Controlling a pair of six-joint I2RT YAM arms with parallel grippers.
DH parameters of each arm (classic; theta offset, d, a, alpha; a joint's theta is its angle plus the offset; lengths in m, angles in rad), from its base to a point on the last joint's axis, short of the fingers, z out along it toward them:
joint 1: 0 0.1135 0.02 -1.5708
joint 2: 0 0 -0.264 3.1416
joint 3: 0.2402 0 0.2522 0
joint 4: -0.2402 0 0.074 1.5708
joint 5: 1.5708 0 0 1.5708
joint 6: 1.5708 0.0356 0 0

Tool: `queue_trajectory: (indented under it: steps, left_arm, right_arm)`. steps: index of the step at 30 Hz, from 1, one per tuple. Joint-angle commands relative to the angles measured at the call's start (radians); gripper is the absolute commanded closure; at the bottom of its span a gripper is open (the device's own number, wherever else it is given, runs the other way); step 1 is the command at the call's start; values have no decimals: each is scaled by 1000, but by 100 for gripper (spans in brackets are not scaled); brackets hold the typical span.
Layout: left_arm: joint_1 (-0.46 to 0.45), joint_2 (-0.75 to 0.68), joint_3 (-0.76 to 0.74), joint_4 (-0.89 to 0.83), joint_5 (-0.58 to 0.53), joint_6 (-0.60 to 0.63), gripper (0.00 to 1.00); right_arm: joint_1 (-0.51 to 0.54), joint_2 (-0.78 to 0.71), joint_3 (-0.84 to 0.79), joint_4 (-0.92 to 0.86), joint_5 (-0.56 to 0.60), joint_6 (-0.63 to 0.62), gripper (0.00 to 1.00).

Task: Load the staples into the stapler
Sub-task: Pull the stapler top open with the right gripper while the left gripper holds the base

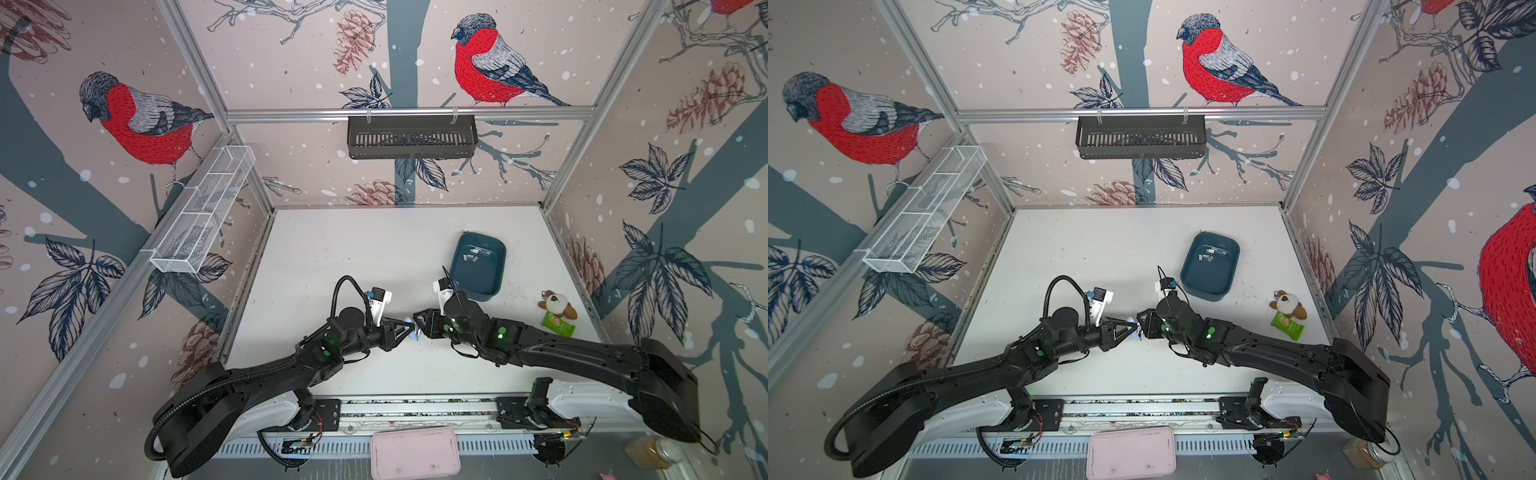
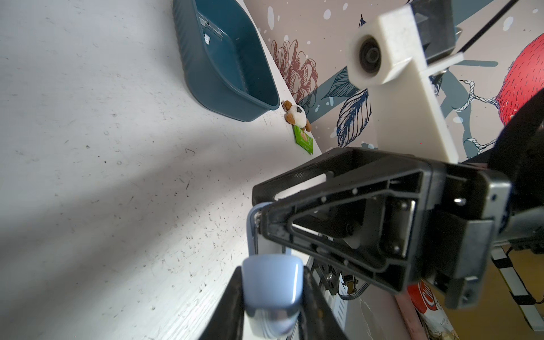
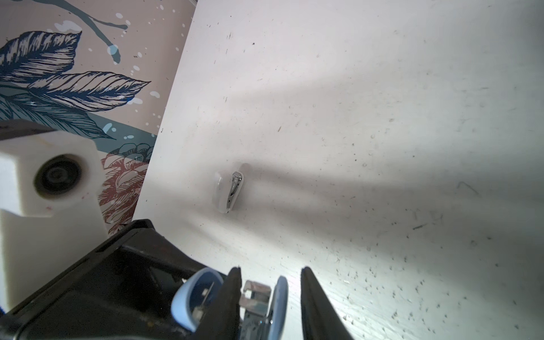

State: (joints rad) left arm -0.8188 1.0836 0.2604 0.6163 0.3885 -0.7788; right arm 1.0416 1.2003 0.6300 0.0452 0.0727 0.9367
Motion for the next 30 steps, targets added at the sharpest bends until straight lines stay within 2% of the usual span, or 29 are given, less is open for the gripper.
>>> queue_trajectory:
  steps: [1, 5, 7, 13, 30]
  left_arm:
    - [1, 4, 7, 28, -7, 10, 76]
    - [1, 12, 7, 33, -1, 9, 76]
    - [1, 12, 7, 30, 2, 9, 76]
    - [1, 3, 7, 24, 0, 10, 76]
    - [1, -23, 25, -20, -29, 16, 76]
  right_arm:
    - [1, 0, 2, -13, 16, -1, 72]
    - [3, 3, 0, 8, 15, 4, 75]
    - [2, 5, 2, 8, 15, 2, 68]
    - [2, 1, 2, -28, 36, 8, 55]
    - [8, -36, -42, -141, 89, 26, 55]
